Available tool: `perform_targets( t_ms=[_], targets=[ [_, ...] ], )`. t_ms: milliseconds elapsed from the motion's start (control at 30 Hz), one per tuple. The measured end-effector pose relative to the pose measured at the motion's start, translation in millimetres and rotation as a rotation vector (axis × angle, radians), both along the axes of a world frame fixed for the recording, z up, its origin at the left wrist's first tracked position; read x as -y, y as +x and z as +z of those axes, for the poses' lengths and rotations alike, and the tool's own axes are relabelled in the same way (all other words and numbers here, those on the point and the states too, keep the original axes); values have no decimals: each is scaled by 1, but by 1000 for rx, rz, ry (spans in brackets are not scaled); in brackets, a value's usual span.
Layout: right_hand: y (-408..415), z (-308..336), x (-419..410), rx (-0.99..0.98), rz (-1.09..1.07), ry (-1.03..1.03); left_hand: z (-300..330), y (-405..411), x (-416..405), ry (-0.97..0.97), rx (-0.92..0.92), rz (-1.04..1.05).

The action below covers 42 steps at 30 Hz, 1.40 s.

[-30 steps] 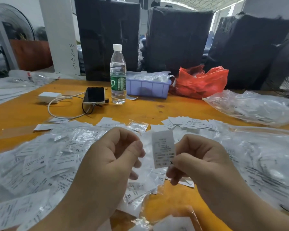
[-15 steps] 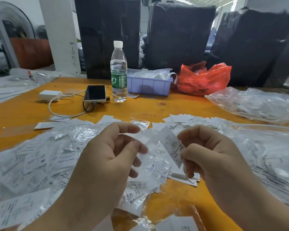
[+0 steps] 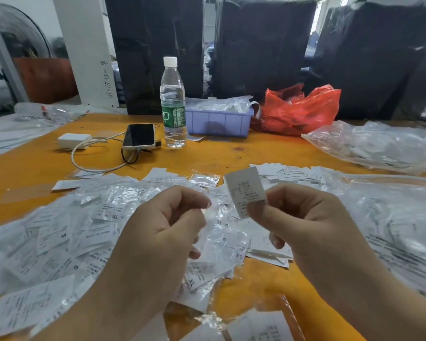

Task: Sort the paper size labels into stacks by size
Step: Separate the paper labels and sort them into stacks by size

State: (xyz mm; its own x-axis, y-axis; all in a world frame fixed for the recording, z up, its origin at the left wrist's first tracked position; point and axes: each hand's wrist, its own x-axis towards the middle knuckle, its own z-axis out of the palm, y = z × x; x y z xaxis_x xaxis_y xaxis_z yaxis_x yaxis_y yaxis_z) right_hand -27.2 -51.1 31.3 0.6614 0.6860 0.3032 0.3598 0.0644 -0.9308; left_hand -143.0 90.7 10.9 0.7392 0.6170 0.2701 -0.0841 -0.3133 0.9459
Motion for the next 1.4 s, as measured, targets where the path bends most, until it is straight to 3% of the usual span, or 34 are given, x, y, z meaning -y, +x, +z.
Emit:
perform_targets(
  t_ms=[300, 600, 1000, 1400],
  targets=[
    [0, -3, 1, -130, 78, 88, 7, -2, 5, 77, -3, 16],
    [1, -2, 0, -172, 183, -10, 4, -3, 7, 216, -68, -52],
    [1, -2, 2, -65, 179, -21, 5, -3, 7, 137, -52, -119],
    [0, -2, 1, -82, 219, -16, 7, -4, 9, 121, -50, -161]
  ],
)
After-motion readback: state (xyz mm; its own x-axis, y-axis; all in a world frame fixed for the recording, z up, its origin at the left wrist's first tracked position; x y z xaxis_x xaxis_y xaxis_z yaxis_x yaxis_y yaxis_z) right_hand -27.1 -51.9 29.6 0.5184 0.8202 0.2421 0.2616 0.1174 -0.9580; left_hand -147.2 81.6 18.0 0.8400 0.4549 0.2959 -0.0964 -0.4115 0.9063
